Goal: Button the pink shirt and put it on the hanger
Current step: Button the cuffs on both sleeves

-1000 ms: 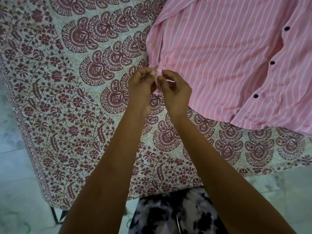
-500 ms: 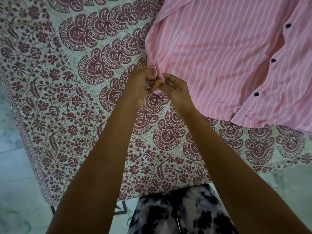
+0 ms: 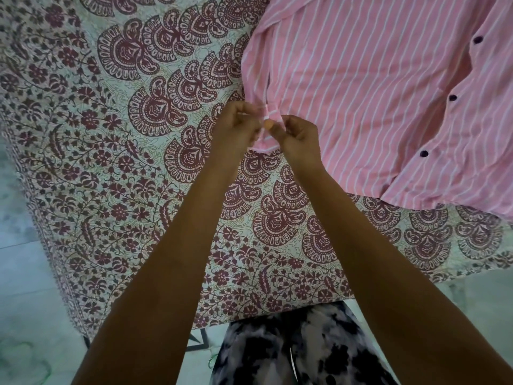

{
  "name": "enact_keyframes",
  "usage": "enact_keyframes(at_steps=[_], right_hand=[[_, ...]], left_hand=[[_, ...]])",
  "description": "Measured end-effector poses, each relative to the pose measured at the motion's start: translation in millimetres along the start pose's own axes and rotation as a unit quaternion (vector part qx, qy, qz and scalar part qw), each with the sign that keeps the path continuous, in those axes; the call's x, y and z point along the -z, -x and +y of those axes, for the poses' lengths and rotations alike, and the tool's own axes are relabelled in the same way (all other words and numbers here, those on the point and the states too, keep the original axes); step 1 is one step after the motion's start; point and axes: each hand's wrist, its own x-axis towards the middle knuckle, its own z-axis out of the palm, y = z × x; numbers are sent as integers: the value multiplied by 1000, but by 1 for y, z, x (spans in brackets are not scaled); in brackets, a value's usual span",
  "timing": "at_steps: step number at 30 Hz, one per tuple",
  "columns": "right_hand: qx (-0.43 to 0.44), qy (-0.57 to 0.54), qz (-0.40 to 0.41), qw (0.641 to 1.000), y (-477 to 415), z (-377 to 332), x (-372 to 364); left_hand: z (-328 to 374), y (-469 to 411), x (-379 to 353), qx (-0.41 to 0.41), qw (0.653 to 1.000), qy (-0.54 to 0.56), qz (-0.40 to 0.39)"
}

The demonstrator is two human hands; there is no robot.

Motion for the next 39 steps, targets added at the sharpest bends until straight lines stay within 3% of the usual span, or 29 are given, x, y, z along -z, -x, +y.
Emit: enact_keyframes(at_steps=[2, 8, 15, 25, 34, 39], right_hand=[[-22, -50, 21, 998, 2, -1, 0], [-42, -105, -5, 994, 13, -10, 4], [-25, -42, 112, 992, 22, -12, 6], [-15, -113, 82, 990, 35, -16, 8], [-35, -132, 113, 984, 42, -19, 7], [-26, -123, 123, 984, 42, -19, 12]], left_hand=[[-9, 1, 1, -108, 986, -125, 12], [-7, 2, 2, -232, 948, -213, 51], [1, 8, 0, -286, 922, -244, 93], [-6, 18, -9, -318, 910, -258, 60], [-2, 13, -11, -316, 902, -294, 28], [5, 9, -11, -318, 889, -327, -36]])
